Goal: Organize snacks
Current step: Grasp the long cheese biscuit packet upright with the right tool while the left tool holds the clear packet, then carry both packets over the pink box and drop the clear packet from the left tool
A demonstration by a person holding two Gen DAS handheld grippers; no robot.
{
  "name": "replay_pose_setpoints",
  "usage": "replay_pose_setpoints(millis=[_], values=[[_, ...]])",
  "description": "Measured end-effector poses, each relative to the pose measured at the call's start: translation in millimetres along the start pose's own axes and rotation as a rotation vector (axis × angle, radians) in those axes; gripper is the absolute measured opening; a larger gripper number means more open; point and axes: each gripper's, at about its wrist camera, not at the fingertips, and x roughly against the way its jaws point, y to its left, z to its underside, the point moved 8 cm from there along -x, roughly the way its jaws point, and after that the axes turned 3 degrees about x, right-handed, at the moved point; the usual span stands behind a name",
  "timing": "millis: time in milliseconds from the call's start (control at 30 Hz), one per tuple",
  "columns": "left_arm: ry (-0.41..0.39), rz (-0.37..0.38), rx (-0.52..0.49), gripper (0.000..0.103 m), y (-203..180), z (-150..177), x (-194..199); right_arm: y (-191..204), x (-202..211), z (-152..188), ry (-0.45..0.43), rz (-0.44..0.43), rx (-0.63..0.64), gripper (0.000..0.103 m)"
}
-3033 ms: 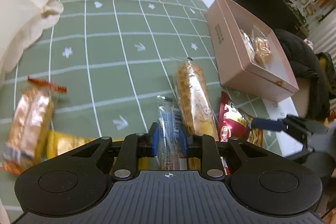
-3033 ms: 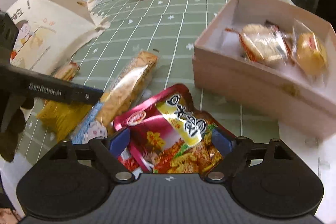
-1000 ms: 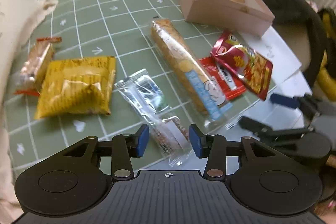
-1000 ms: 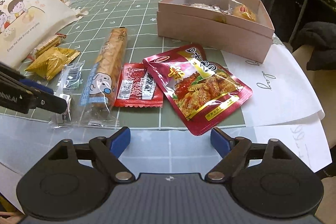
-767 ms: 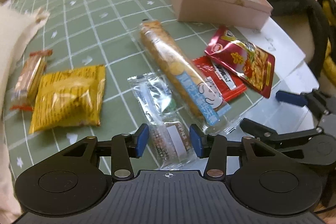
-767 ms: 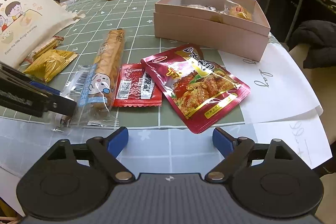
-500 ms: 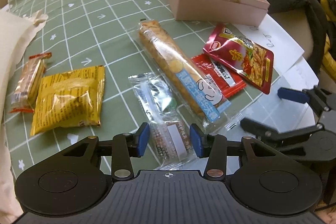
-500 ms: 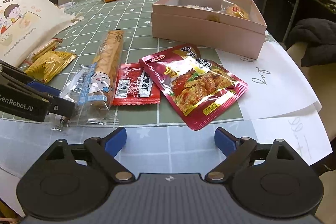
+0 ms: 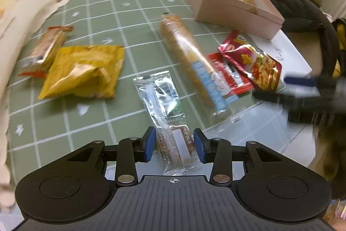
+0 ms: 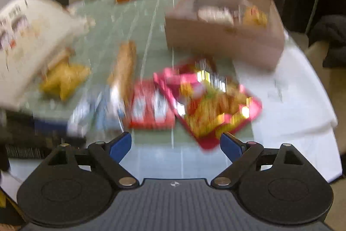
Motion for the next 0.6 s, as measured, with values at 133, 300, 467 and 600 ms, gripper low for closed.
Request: replay_pose_setpoints(millis=[133,300,467,600], values=[[0.006,0.002,0.037,0.044,9.5,9.0,8.4,20.0,-6.2,-34.2,-0.050,-0.064,0.029,0.090],[-0.001,0.004,0.069,0.043,16.4,15.7,17.3,56.7,-35.8,-65.0,-0.058,-0.058,0.121,0.079],[-0.006,0.009,0.069,0.044,13.5,15.9,21.0,75.9,-82.0,-78.5,0.014,-0.043,0.167,0.046],[-0.010,0.010,0.062,0.044,11.1,14.9,25.7,82.1,-75.0,-74.9,0.041,-0.098,0.160,0.031]])
